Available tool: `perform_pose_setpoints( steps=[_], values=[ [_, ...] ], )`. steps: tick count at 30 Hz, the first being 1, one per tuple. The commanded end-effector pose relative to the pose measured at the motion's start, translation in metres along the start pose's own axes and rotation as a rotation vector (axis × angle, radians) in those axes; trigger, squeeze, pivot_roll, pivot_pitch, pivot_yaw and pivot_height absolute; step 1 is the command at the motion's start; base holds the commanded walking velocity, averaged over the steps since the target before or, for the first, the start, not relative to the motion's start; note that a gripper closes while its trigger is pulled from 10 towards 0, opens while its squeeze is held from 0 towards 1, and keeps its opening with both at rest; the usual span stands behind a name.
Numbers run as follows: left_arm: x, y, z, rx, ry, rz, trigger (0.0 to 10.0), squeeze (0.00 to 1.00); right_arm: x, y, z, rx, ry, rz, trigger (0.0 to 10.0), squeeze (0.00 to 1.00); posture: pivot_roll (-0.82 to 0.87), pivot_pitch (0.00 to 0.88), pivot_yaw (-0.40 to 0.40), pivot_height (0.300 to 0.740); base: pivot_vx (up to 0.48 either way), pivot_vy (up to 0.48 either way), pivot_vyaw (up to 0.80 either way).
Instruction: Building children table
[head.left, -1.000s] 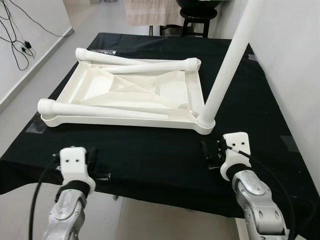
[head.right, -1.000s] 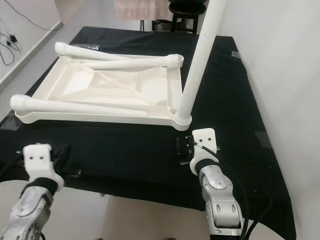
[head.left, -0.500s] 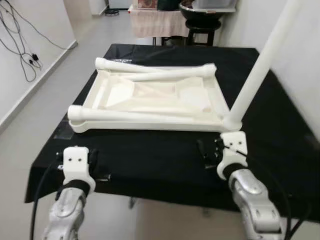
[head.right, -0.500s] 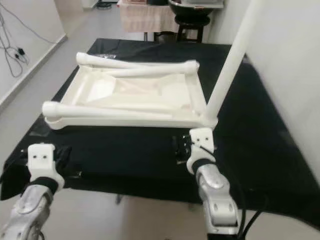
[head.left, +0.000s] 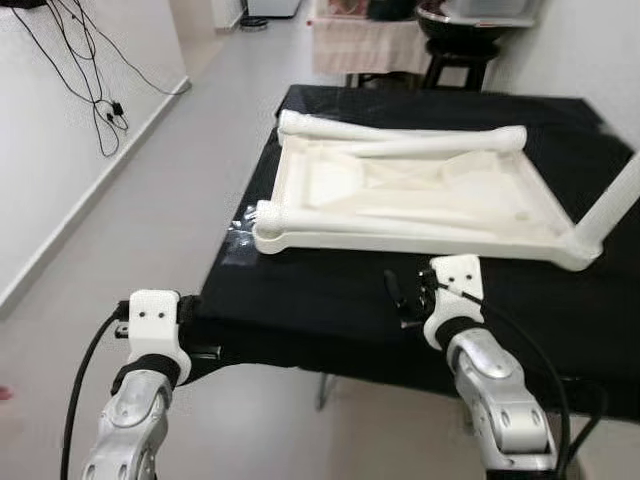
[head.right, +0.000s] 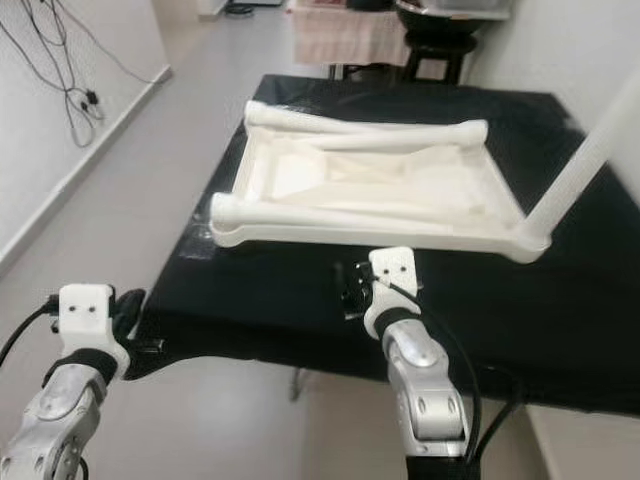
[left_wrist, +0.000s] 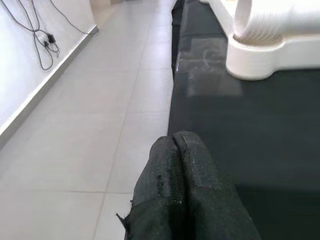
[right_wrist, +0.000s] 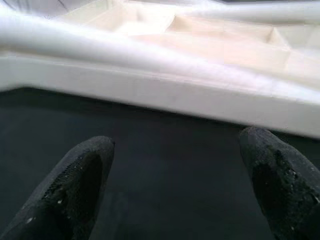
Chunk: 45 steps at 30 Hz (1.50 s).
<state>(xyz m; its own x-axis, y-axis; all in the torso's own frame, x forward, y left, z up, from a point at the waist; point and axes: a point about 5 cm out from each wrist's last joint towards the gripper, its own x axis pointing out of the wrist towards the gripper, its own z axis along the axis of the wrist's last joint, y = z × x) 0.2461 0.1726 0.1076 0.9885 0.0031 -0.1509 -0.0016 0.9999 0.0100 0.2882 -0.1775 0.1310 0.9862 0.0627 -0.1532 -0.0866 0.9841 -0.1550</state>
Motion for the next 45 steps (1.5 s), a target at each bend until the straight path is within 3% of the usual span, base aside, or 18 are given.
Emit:
perform_pose_setpoints(
  steps=[1,10,27,34,35,40,45],
  values=[
    [-0.001,0.007,0.001,0.015,-0.008,0.025,10.0,0.0,0.003,0.007,0.006,-0.004,-0.031,0.023,10.0,0.0,-0.01,0.091,-0.008,0.74,0.0,0.0,0.0],
    [0.005,-0.004,0.018,0.067,-0.102,-0.052,10.0,0.0,0.013,0.016,0.011,-0.025,-0.046,0.054,10.0,0.0,0.0,0.095,-0.01,0.74,0.0,0.0,0.0],
    [0.008,-0.008,0.018,0.04,-0.108,-0.135,10.0,0.0,0.018,0.02,0.015,-0.006,-0.07,0.085,10.0,0.0,0.01,0.093,-0.007,0.74,0.122,0.0,-0.19],
    [0.009,-0.01,0.022,0.059,-0.122,-0.165,10.0,0.0,0.017,0.018,0.02,0.083,-0.121,0.099,10.0,0.0,0.01,0.092,-0.008,0.74,0.257,0.0,-0.34],
    [0.01,-0.013,0.025,0.074,-0.135,-0.19,10.0,0.0,0.017,0.015,0.028,0.135,-0.177,0.108,10.0,0.0,0.01,0.092,-0.008,0.74,0.251,0.0,0.0],
    [0.011,-0.017,0.03,0.089,-0.152,-0.229,10.0,0.0,0.02,0.003,0.044,0.23,-0.253,0.107,10.0,0.0,0.01,0.092,-0.003,0.74,0.261,0.0,0.0],
    [0.011,-0.021,0.033,0.106,-0.165,-0.26,10.0,0.0,0.022,-0.008,0.052,0.259,-0.287,0.086,10.0,0.0,0.01,0.092,-0.003,0.74,0.126,0.0,0.0]
  ],
)
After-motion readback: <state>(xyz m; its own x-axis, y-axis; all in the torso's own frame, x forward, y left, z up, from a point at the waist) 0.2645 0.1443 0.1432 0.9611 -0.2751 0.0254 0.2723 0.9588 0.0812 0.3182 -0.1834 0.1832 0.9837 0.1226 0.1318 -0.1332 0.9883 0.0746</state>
